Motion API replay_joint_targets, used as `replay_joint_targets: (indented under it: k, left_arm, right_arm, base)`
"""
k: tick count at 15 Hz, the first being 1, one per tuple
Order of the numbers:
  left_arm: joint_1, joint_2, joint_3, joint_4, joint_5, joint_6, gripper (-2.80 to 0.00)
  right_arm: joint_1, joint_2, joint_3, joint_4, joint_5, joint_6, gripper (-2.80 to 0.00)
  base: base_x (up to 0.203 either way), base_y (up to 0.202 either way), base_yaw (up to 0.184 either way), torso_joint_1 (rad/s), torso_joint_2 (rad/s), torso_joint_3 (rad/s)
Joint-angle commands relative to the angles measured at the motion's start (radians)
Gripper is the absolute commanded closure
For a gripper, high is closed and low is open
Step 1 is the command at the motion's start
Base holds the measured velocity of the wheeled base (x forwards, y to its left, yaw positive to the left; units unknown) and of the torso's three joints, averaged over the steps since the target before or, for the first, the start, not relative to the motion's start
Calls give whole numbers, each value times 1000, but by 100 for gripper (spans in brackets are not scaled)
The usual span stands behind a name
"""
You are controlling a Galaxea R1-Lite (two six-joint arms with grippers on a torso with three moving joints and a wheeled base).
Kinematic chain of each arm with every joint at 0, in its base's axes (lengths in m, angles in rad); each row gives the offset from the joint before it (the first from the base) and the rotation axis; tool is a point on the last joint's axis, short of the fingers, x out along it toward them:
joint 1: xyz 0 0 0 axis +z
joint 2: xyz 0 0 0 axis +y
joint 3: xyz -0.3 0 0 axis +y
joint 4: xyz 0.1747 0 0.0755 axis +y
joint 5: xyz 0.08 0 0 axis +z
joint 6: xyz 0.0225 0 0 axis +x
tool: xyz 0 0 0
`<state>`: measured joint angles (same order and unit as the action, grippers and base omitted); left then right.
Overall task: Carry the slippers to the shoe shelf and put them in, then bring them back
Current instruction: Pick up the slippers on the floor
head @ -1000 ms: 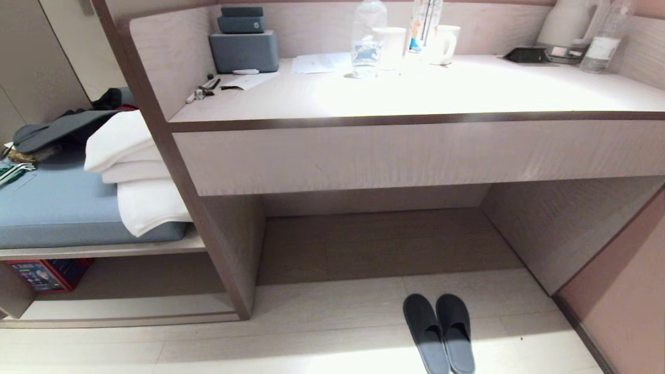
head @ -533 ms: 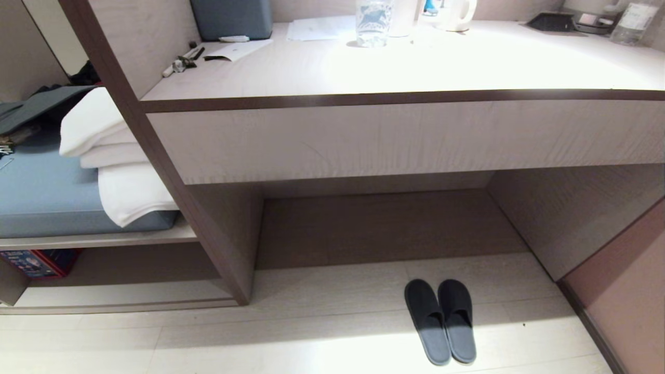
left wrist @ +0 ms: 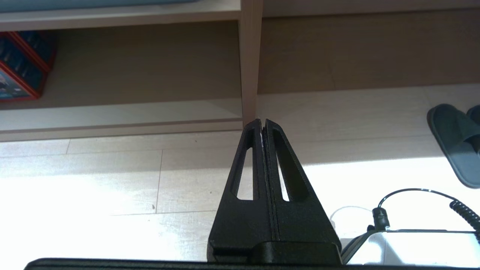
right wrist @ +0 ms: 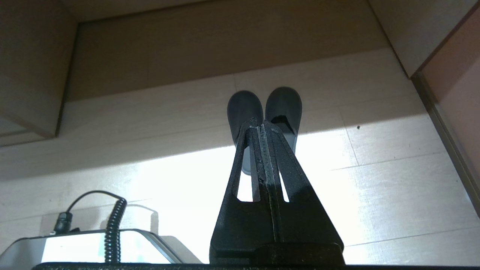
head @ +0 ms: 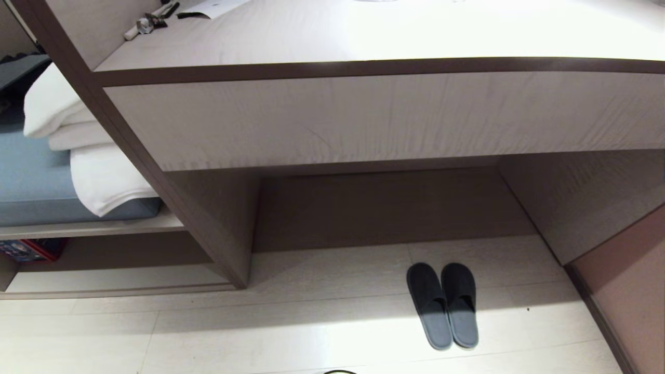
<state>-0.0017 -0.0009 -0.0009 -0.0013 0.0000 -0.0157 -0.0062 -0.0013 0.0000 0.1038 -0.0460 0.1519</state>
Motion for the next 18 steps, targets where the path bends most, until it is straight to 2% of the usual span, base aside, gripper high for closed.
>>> replay_joint_targets:
  k: [1,18]
  left_arm:
    - [0,-1,-1,0,0,0,0]
    - [0,-1,0,0,0,-1,0]
  right_arm:
    - [0,0,0,0,0,1,0]
    - [0,0,0,0,0,1,0]
  base:
    - [0,0,0,2,4,-198]
    - [0,0,0,2,4,-197]
